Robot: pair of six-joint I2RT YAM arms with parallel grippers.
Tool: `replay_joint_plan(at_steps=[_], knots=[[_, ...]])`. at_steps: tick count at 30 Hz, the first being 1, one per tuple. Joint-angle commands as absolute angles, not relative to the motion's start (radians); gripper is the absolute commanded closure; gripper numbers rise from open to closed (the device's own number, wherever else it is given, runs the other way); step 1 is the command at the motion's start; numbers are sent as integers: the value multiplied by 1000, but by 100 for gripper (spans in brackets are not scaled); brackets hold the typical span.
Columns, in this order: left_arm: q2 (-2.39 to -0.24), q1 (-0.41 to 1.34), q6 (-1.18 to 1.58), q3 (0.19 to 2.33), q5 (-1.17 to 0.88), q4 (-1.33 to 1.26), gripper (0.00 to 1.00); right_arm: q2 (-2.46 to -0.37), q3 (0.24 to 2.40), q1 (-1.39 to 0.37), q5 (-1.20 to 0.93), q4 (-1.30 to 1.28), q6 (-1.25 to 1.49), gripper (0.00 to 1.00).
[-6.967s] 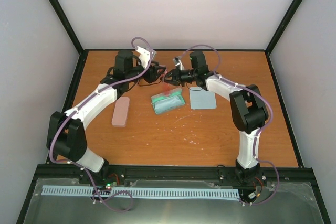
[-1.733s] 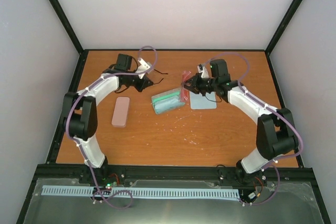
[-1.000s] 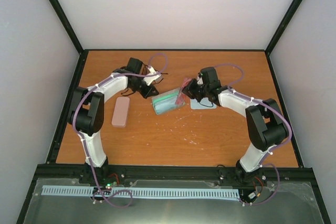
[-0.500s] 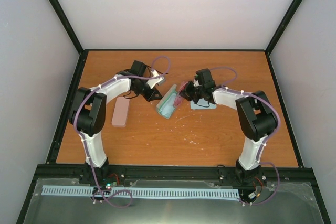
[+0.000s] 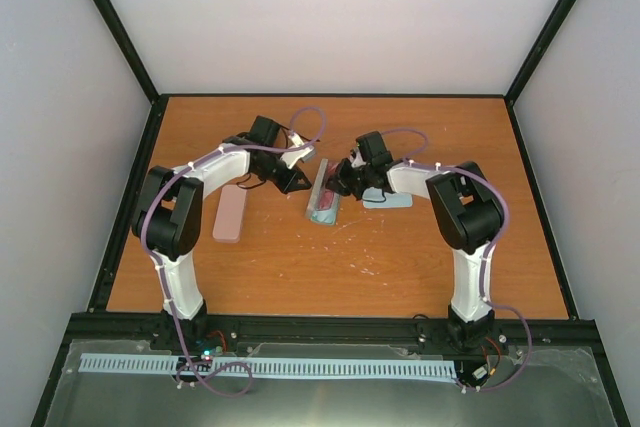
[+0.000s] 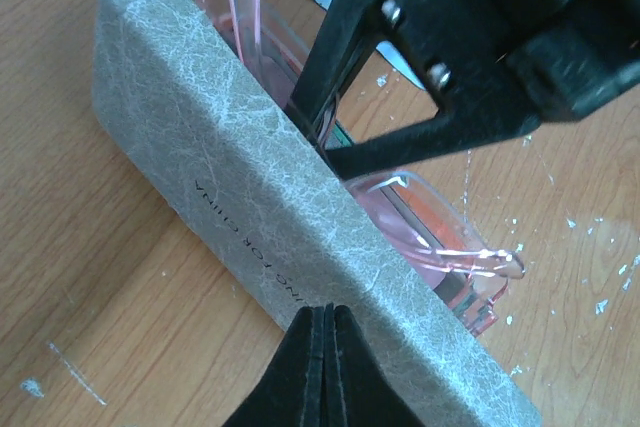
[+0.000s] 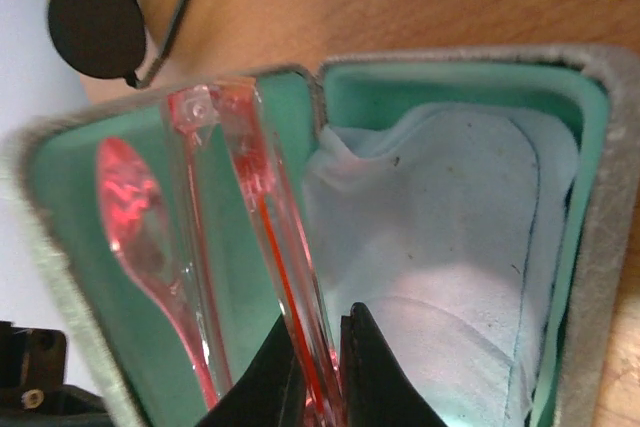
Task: Organize the sunglasses
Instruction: Adjust the sunglasses case at the center of the board, then place the sunglasses in the sunglasses case.
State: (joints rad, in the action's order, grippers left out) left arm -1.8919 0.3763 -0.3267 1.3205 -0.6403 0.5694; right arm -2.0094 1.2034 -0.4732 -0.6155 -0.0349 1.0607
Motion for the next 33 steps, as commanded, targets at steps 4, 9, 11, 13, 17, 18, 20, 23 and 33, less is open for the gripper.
replay_joint_plan(at_steps=[4, 9, 11, 13, 17, 18, 20, 23, 33], knots=[[-1885, 382, -313, 1319, -667, 540, 98, -2060, 1255, -499, -662, -135, 1010, 97], [-1884, 382, -312, 1317, -668, 535, 98, -2073, 1252, -502, -656, -175, 976, 97], [-1884, 382, -309, 1314, -670, 532, 98, -2076, 1249, -501, -655, -179, 974, 97], [-1884, 382, -306, 1313, -673, 528, 98, -2080, 1246, -502, -652, -173, 973, 96], [-1881, 382, -302, 1310, -679, 524, 98, -2090, 1248, -501, -641, -148, 967, 89], [-1879, 381, -301, 1309, -682, 522, 98, -2092, 1249, -502, -635, -139, 960, 89], [-1876, 382, -298, 1307, -684, 517, 98, -2097, 1250, -502, -631, -116, 961, 89], [-1874, 382, -293, 1306, -690, 516, 98, -2105, 1256, -502, -631, -72, 973, 89], [-1872, 383, -293, 1304, -690, 512, 98, -2095, 1312, -502, -600, -198, 893, 73]])
